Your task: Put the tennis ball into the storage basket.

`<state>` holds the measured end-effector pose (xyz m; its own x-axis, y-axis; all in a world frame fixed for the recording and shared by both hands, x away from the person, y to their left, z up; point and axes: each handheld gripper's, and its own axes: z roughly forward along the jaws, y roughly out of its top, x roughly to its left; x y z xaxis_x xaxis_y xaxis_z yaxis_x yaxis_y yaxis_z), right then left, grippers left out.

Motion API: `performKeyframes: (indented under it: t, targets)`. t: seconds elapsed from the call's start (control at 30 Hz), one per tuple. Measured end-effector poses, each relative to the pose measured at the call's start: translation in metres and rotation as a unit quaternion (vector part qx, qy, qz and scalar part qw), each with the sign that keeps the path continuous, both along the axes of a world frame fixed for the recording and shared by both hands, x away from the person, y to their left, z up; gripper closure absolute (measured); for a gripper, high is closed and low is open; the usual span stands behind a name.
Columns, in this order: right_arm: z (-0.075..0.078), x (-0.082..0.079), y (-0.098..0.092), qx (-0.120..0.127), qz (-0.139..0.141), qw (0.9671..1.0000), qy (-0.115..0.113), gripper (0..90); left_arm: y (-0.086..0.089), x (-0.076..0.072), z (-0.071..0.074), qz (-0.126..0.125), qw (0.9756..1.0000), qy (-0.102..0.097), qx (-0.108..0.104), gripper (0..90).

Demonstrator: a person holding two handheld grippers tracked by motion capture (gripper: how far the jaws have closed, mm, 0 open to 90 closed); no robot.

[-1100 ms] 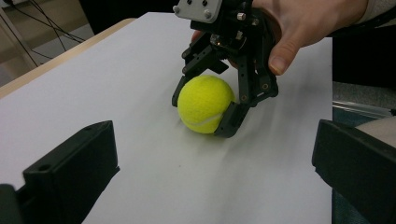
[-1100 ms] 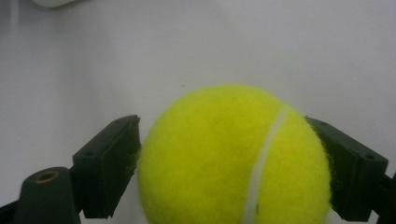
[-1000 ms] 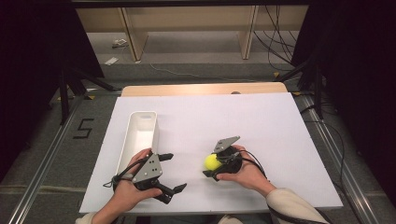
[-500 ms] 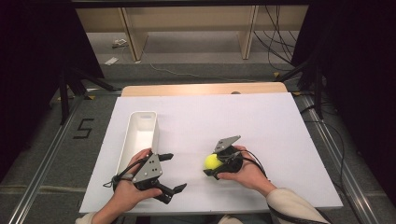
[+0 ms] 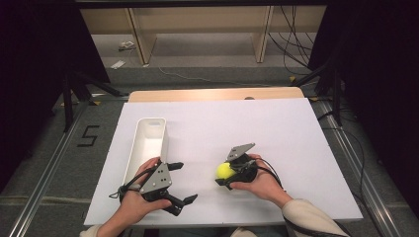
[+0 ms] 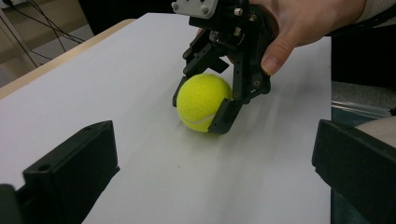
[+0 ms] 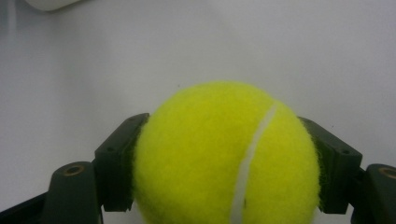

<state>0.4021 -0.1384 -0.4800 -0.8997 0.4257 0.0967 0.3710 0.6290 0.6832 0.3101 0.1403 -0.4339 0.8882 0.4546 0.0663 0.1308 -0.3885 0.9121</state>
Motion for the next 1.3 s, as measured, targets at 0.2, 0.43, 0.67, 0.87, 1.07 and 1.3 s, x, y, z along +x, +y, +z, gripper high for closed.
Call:
performKeyframes:
  t: [0.2,0.43,0.67,0.87,1.07,1.3]
  targets:
    - [0.003,0.000,-0.002,0.007,-0.006,1.0000,0.002,25.9,0.000,0.000,0.000,0.000,1.0000,0.000,0.000,0.0]
    - [0.005,0.001,-0.002,0.013,-0.006,0.9999,-0.006,26.0,0.000,0.000,0.000,0.000,1.0000,0.000,0.001,0.0]
    - [0.010,0.001,-0.004,0.022,-0.010,0.9996,-0.012,26.0,0.000,0.000,0.000,-0.001,1.0000,-0.001,0.001,0.0]
    - [0.012,0.001,-0.005,0.028,-0.010,0.9995,-0.014,26.0,0.000,0.000,0.000,-0.001,1.0000,-0.001,0.001,0.0]
    - [0.014,0.001,-0.005,0.032,-0.012,0.9993,-0.018,26.1,0.000,-0.001,0.001,-0.001,1.0000,-0.001,0.001,0.0]
    - [0.016,0.001,-0.005,0.036,-0.013,0.9990,-0.023,26.1,0.000,-0.001,0.001,-0.001,1.0000,-0.001,0.001,0.0]
